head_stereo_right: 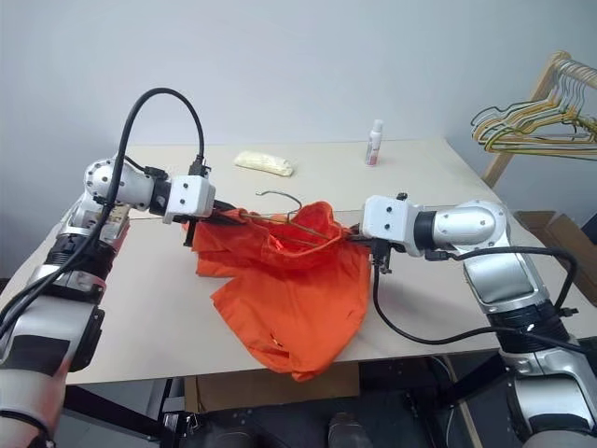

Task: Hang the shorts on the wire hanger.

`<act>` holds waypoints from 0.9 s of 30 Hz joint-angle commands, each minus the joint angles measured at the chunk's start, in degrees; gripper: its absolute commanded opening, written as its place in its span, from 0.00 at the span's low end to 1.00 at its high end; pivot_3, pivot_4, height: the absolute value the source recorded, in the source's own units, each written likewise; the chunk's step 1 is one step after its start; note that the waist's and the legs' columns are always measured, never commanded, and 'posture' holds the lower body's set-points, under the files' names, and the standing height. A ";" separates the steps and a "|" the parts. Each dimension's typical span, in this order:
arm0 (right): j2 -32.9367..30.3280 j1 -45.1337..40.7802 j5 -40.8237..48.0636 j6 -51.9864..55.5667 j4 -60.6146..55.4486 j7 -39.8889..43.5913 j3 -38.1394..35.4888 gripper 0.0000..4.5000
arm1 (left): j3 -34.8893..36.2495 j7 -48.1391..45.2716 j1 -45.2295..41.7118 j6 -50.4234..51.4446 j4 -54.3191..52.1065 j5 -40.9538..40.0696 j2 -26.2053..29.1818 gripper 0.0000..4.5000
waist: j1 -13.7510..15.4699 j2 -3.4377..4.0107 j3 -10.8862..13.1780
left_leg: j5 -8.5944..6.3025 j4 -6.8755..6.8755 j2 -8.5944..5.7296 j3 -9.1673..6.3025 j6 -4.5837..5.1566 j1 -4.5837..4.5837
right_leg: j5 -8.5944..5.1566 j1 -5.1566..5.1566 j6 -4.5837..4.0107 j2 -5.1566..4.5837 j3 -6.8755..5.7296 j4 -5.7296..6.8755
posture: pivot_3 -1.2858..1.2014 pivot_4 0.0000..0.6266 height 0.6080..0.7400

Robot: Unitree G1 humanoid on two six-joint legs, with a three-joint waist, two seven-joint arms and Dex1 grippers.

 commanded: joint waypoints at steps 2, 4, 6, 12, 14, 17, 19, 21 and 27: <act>0.90 -1.00 -1.75 -1.70 0.44 -1.15 0.62 0.54 | 2.59 0.73 -0.22 -0.11 -2.14 -1.64 -0.21 0.00 | 0.03 0.00 0.00 | 0.00 0.00 0.00 0.00 0.00 0.00 | 0.00 0.00 0.00 0.00 0.00 0.00 | 0.52 0.00 1.00; 1.77 -0.87 -2.57 -0.75 2.23 -2.07 1.12 0.70 | 3.00 0.06 0.16 0.29 -2.81 -2.26 -0.16 0.00 | -0.03 0.00 0.00 | 0.00 0.00 0.00 0.00 0.00 0.00 | 0.00 0.01 0.00 0.00 0.00 0.00 | 0.52 0.00 1.00; 2.49 -0.74 -1.94 0.29 3.22 -2.11 0.82 0.86 | 3.20 -0.44 0.49 0.44 -3.22 -2.42 -0.08 0.00 | -0.04 0.00 0.00 | 0.00 0.01 0.00 0.00 0.00 0.00 | 0.00 0.01 -0.01 0.00 0.00 0.01 | 0.52 0.00 1.00; 4.64 -1.10 1.85 8.34 4.54 -2.30 -1.27 1.00 | 2.82 -1.08 1.21 -0.66 -2.92 -0.86 0.44 0.00 | -0.11 0.00 0.00 | 0.00 0.00 0.00 -0.01 0.00 0.00 | 0.02 0.00 -0.03 0.00 0.00 0.02 | 0.52 0.00 1.00; 5.02 -1.09 4.59 11.56 4.21 -1.32 -2.14 1.00 | 3.11 -1.32 1.36 -0.37 -2.87 -1.16 0.19 0.00 | -0.07 0.00 0.00 | 0.00 0.00 0.00 -0.01 0.00 0.00 | 0.02 0.00 -0.04 0.00 0.00 0.02 | 0.52 0.00 1.00; 4.91 -0.64 6.54 13.05 3.19 -0.10 -2.41 0.96 | 3.52 -2.08 1.31 -0.16 -3.15 -2.10 -0.32 0.00 | -0.09 0.00 0.00 | 0.00 0.00 0.00 -0.02 0.00 0.00 | 0.02 0.01 -0.03 0.00 -0.01 0.01 | 0.52 0.00 1.00; 5.29 -0.66 7.63 14.38 2.79 -0.25 -2.58 0.86 | 3.46 -2.40 1.17 -0.29 -3.21 -2.03 -0.39 0.00 | -0.10 0.00 0.00 | 0.00 0.00 0.00 -0.02 0.00 0.00 | 0.02 0.01 -0.03 0.00 -0.01 0.01 | 0.52 0.00 1.00; 5.64 -0.82 8.88 15.72 2.42 0.05 -2.50 0.73 | 3.68 -2.53 1.04 -0.15 -3.04 -2.31 -0.74 0.00 | -0.18 0.00 0.00 | 0.00 0.00 0.00 -0.01 0.00 0.01 | 0.02 0.01 -0.03 0.00 -0.01 0.01 | 0.51 0.00 1.00; 7.36 -1.12 10.49 16.00 2.32 0.00 -1.62 0.25 | 3.75 -4.16 1.58 0.10 -4.03 -3.55 -1.35 0.00 | -0.21 0.00 0.00 | 0.00 0.00 0.00 -0.01 0.00 0.01 | 0.02 0.00 -0.03 0.00 -0.01 0.02 | 0.52 0.00 1.00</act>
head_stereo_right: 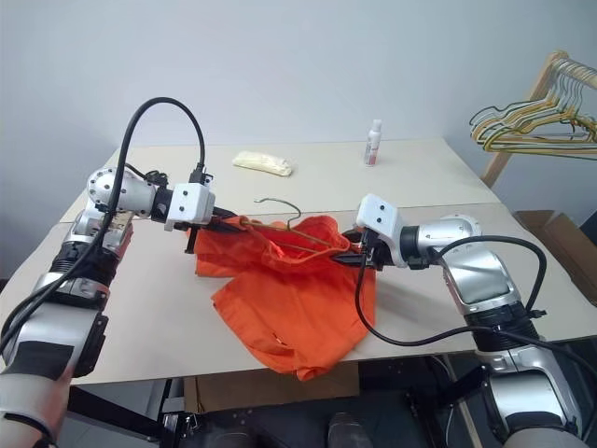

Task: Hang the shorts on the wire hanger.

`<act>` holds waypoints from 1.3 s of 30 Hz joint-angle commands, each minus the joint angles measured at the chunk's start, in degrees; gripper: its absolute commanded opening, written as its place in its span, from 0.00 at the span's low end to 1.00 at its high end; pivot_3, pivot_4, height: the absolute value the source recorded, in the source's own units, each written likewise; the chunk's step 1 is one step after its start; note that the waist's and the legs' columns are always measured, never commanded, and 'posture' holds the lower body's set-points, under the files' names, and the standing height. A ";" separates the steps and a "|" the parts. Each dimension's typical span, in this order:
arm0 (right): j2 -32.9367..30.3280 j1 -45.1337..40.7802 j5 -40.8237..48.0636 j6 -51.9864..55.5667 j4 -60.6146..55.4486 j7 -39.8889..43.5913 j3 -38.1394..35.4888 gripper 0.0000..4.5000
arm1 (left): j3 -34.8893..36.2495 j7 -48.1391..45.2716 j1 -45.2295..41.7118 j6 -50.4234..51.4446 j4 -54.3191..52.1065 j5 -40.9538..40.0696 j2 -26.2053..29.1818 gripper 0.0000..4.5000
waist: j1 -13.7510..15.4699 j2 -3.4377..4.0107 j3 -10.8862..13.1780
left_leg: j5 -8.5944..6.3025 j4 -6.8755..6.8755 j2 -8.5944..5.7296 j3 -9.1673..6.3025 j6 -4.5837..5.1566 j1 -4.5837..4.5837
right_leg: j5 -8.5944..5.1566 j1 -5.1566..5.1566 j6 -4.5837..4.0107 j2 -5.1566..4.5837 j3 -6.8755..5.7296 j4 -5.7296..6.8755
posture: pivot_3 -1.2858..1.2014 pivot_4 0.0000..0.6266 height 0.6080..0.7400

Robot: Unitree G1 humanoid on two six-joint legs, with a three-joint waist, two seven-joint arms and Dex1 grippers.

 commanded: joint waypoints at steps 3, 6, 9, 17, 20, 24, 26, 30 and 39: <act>0.95 -1.23 1.44 -0.28 -2.03 0.20 -0.61 0.04 | 1.50 0.74 -0.53 -0.28 -2.34 -1.30 -0.37 0.00 | 0.09 0.00 0.00 | 0.00 0.00 0.00 -0.01 0.00 -0.01 | 0.00 0.00 0.00 0.00 0.00 0.00 | 0.52 0.00 1.00; 1.13 -1.04 1.08 -0.46 -1.95 0.14 -0.27 0.01 | 1.62 1.15 -0.28 -0.63 -2.10 -1.16 -0.38 0.00 | 0.07 0.00 0.00 | 0.00 0.00 0.00 -0.01 0.00 -0.01 | 0.00 0.00 0.00 0.00 0.00 0.00 | 0.52 0.00 1.00; 1.02 -0.52 0.92 -0.54 -2.14 -0.05 -0.39 0.01 | 2.21 1.09 0.05 0.25 -1.80 -1.96 -0.63 0.15 | 0.06 0.00 0.00 | 0.00 0.00 0.00 -0.01 0.00 -0.01 | 0.00 0.00 0.00 0.00 0.00 0.00 | 0.52 0.00 1.00; -1.18 4.16 2.44 4.24 -5.65 -3.71 -5.31 0.01 | 6.04 5.27 0.43 2.85 -0.81 -3.94 0.00 0.70 | 0.08 0.00 0.00 | 0.00 0.00 0.00 -0.02 0.00 -0.03 | 0.00 -0.01 0.00 0.00 -0.01 0.00 | 0.51 0.00 1.00; -2.41 7.07 3.54 7.09 -8.01 -6.12 -8.63 0.01 | 8.43 6.76 1.10 4.13 -0.78 -5.16 0.73 0.90 | 0.04 0.00 0.00 | 0.00 0.00 0.00 -0.02 0.00 -0.02 | 0.00 -0.01 0.00 -0.01 -0.01 -0.01 | 0.50 0.00 1.00; -3.11 11.29 5.90 11.32 -11.86 -10.47 -14.59 0.01 | 11.93 10.08 1.62 6.56 -0.22 -6.81 0.86 1.00 | -0.08 0.00 0.00 | 0.00 0.00 0.01 -0.02 0.00 -0.01 | 0.00 0.00 0.01 -0.01 -0.02 0.00 | 0.49 0.00 1.00; -3.02 13.25 6.79 14.34 -13.86 -13.51 -17.68 0.01 | 14.16 11.78 2.06 8.68 -0.59 -8.78 0.36 1.00 | -0.17 0.00 0.00 | 0.00 0.01 0.01 -0.01 0.00 0.00 | 0.00 0.01 0.01 -0.01 -0.01 0.00 | 0.48 0.00 1.00; -1.96 16.67 8.96 17.99 -16.87 -18.37 -22.56 0.01 | 17.03 13.81 3.79 11.98 -3.18 -11.95 -1.56 1.00 | -0.52 0.00 0.00 | 0.00 0.00 0.01 0.00 0.00 0.02 | 0.00 0.04 0.01 -0.02 -0.01 0.00 | 0.47 0.00 1.00; -0.74 17.92 10.96 33.19 -21.97 -33.06 -32.45 0.01 | 17.54 16.07 9.59 20.01 -17.50 -17.70 -7.27 1.00 | -1.90 0.00 0.00 | 0.00 -0.01 0.02 -0.01 -0.01 0.01 | 0.01 0.03 0.01 -0.02 0.03 -0.01 | 0.46 0.00 1.00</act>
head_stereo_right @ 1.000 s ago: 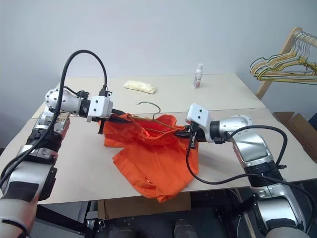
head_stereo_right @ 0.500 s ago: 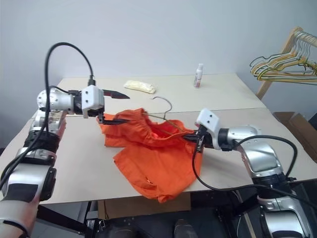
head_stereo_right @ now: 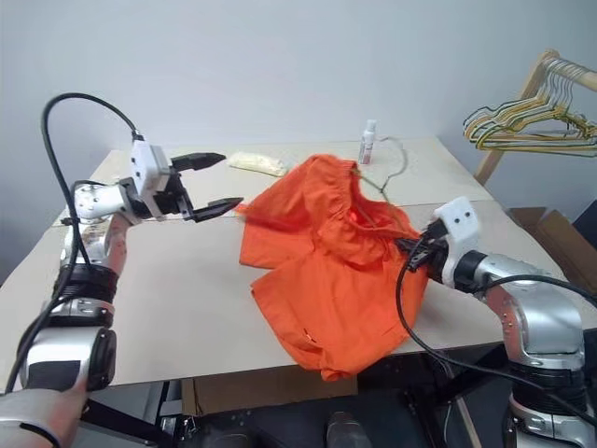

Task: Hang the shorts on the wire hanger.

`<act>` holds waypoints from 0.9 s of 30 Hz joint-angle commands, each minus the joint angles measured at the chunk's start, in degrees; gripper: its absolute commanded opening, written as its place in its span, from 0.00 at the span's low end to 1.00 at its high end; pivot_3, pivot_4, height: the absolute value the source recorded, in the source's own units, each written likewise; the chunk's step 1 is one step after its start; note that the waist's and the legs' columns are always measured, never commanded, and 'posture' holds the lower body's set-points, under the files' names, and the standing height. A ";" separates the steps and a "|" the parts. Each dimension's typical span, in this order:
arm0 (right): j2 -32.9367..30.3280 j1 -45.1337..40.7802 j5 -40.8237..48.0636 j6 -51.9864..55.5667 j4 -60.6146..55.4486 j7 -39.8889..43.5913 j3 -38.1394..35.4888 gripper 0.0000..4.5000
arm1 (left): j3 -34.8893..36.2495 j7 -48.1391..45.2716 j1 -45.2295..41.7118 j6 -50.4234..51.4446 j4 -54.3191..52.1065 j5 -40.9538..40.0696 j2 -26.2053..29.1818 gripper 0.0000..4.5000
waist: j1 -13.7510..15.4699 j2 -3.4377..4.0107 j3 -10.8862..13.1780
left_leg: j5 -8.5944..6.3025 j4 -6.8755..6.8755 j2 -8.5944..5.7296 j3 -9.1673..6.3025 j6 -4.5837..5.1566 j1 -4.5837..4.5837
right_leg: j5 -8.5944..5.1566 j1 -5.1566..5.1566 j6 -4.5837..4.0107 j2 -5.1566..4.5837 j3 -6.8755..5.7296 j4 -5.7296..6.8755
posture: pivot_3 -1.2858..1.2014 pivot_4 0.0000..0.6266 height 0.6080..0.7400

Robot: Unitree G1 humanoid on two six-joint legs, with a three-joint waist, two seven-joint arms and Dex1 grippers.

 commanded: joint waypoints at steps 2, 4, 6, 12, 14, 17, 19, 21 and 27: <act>-0.11 -0.93 1.41 8.31 -7.30 -7.24 -8.15 0.01 | 0.62 1.67 1.71 3.71 -8.93 -3.69 -1.82 1.00 | -0.63 0.02 0.00 | 0.00 -0.02 0.00 0.00 0.00 -0.01 | 0.00 -0.01 0.00 0.00 0.01 -0.01 | 0.46 0.00 1.00; 0.66 -1.69 1.75 11.46 -8.82 -9.93 -10.53 0.01 | 0.44 2.51 2.75 5.09 -11.14 -4.03 -2.46 1.00 | -1.24 0.02 0.00 | 0.00 -0.03 0.00 -0.02 0.00 0.01 | 0.00 0.02 0.01 0.00 0.03 -0.01 | 0.45 0.00 1.00; 0.87 -2.81 0.98 15.39 -10.08 -13.29 -12.57 0.01 | 0.18 3.28 4.20 6.86 -13.97 -4.87 -3.53 1.00 | -1.58 0.02 0.00 | 0.00 -0.03 0.00 -0.01 0.00 0.06 | -0.04 0.08 0.07 0.00 0.05 0.00 | 0.45 0.00 1.00; 2.62 -8.54 -2.78 29.64 -9.77 -22.36 -17.78 0.01 | -0.45 3.69 7.41 10.71 -21.21 -7.96 -5.67 1.00 | -3.51 0.03 -0.01 | 0.00 -0.04 0.01 0.01 0.00 0.11 | -0.22 0.11 0.38 0.01 0.15 0.03 | 0.44 0.00 1.00; 3.12 -9.96 -4.50 32.53 -9.80 -24.51 -18.85 0.01 | -0.09 5.05 7.69 11.48 -22.35 -8.83 -6.70 1.00 | -4.19 0.03 -0.01 | 0.00 -0.07 0.01 0.00 0.00 0.10 | -0.22 0.12 0.38 0.01 0.16 0.02 | 0.44 0.00 1.00; 5.05 -15.00 -9.60 36.33 -8.68 -29.88 -21.95 0.01 | 0.35 7.08 8.40 13.60 -24.80 -10.99 -8.27 1.00 | -4.83 0.08 -0.01 | 0.00 -0.08 0.00 0.00 0.00 0.03 | -0.24 0.12 0.41 0.00 0.20 0.02 | 0.44 0.00 1.00; 6.26 -17.81 -13.40 36.69 -7.65 -33.65 -23.00 0.01 | 0.11 7.45 9.28 14.43 -26.57 -12.02 -8.90 1.00 | -5.55 0.22 -0.02 | 0.00 -0.08 0.00 0.00 0.00 -0.05 | -0.23 0.12 0.44 0.00 0.33 0.02 | 0.44 0.00 1.00; 8.68 -21.22 -16.73 36.28 -6.11 -37.07 -25.41 0.01 | -0.21 8.13 10.07 15.09 -27.97 -12.62 -9.60 1.00 | -6.08 0.25 -0.03 | 0.00 -0.11 -0.01 -0.02 0.00 -0.09 | -0.25 0.10 0.47 0.00 0.39 0.02 | 0.44 0.00 1.00; 12.17 -26.74 -22.86 30.50 -1.14 -43.48 -28.06 0.01 | -1.20 11.93 11.33 17.39 -30.85 -12.40 -11.77 1.00 | -6.65 0.33 -0.03 | 0.00 -0.14 -0.02 -0.04 0.00 -0.04 | -0.23 0.10 0.48 0.02 0.51 0.04 | 0.44 0.00 1.00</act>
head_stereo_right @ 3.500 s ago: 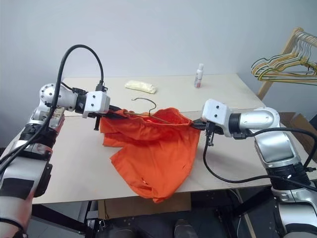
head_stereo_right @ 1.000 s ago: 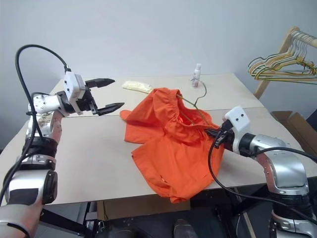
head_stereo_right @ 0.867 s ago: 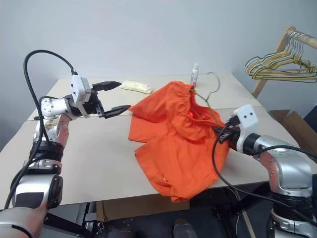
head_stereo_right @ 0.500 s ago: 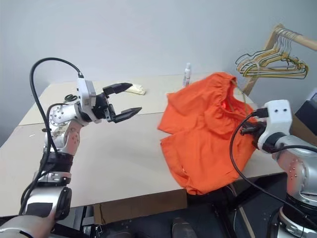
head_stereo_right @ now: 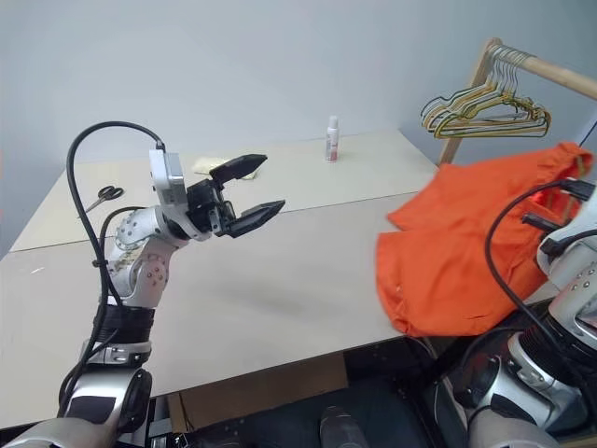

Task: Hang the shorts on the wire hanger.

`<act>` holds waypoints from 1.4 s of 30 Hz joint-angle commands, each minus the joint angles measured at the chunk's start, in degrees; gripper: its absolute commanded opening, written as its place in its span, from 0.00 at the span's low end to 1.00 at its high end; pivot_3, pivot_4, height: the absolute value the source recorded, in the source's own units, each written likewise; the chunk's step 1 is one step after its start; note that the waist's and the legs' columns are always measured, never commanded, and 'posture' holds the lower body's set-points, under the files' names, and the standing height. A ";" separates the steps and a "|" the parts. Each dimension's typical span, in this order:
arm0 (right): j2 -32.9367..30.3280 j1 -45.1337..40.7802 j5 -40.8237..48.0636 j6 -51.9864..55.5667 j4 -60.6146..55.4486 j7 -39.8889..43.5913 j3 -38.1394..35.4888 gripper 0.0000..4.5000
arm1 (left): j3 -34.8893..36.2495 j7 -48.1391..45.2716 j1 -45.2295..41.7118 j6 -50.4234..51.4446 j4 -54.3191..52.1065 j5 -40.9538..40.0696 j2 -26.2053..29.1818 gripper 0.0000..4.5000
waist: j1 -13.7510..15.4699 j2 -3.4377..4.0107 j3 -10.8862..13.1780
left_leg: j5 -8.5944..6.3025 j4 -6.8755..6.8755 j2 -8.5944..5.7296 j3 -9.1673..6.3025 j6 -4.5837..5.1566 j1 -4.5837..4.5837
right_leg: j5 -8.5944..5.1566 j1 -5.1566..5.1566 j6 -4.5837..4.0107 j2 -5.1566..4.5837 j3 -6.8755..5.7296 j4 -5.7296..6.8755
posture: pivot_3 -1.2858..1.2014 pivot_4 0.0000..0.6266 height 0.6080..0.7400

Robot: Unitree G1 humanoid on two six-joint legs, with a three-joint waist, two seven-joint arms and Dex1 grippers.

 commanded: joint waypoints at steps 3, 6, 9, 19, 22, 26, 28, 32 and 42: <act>-0.94 -7.57 -4.64 -8.67 7.27 -6.16 -1.05 0.01 | -1.59 4.21 0.33 4.27 -5.69 -0.66 -0.76 1.00 | -0.93 0.45 0.00 | 0.00 -0.01 -0.06 0.07 0.00 0.04 | 0.05 0.00 0.12 -0.02 0.24 -0.02 | 0.44 0.00 1.00; -1.61 -11.95 -5.56 -12.97 12.71 -9.07 -2.96 0.01 | -2.73 4.90 1.51 5.03 -8.19 -0.44 -0.90 1.00 | -1.35 0.54 0.01 | -0.01 -0.06 -0.10 0.25 0.02 0.16 | 0.07 0.02 0.19 -0.02 0.48 -0.04 | 0.44 0.00 1.00; -3.18 -15.05 -6.59 -17.34 18.72 -11.95 -2.45 0.01 | -2.60 5.53 2.40 5.81 -9.65 -1.81 -1.55 1.00 | -1.81 0.56 0.02 | -0.03 -0.15 -0.09 0.41 0.05 0.27 | 0.07 0.02 0.20 0.00 0.65 -0.05 | 0.44 0.00 1.00; -9.27 -21.70 -4.71 -27.83 35.40 -16.08 -3.15 0.01 | -2.89 5.14 2.68 5.09 -9.68 -1.55 -1.50 1.00 | -2.85 0.61 0.04 | -0.04 -0.37 -0.10 0.72 0.08 0.38 | 0.10 0.02 0.30 0.02 0.94 -0.25 | 0.45 0.00 1.00; -12.07 -23.72 -3.13 -28.58 41.41 -16.82 -4.98 0.01 | -3.25 5.17 2.69 4.45 -9.54 -0.93 -1.71 1.00 | -3.03 0.68 0.06 | -0.05 -0.46 -0.10 0.81 0.08 0.40 | 0.10 0.00 0.32 0.02 1.04 -0.31 | 0.45 0.00 1.00; -15.01 -25.29 -1.09 -29.47 47.55 -17.37 -6.53 0.01 | -3.41 5.09 2.98 4.47 -9.85 -1.04 -1.76 1.00 | -2.88 0.69 0.07 | -0.05 -0.55 -0.10 0.83 0.09 0.42 | 0.10 0.02 0.33 0.02 1.03 -0.40 | 0.45 0.00 1.00; -16.19 -26.68 0.96 -30.12 50.89 -18.87 -9.81 0.01 | -3.45 4.99 3.19 4.58 -10.08 -1.10 -1.65 1.00 | -2.92 0.69 0.07 | -0.05 -0.59 -0.10 0.85 0.09 0.42 | 0.09 0.01 0.34 0.02 1.05 -0.44 | 0.45 0.00 1.00; -18.25 -28.28 3.70 -30.95 56.30 -21.18 -12.51 0.01 | -3.43 4.93 3.54 4.82 -10.53 -1.23 -1.42 1.00 | -2.87 0.73 0.09 | -0.05 -0.66 -0.10 0.90 0.09 0.43 | 0.11 0.01 0.36 0.02 1.09 -0.55 | 0.46 0.00 1.00; -19.17 -25.25 3.29 -32.49 58.82 -20.07 -3.31 0.01 | -2.87 3.02 4.76 4.52 -12.42 -3.31 -1.67 1.00 | -2.77 0.74 0.09 | -0.05 -0.80 -0.11 1.01 0.10 0.38 | 0.26 0.09 0.59 0.02 1.20 -1.01 | 0.46 0.00 1.00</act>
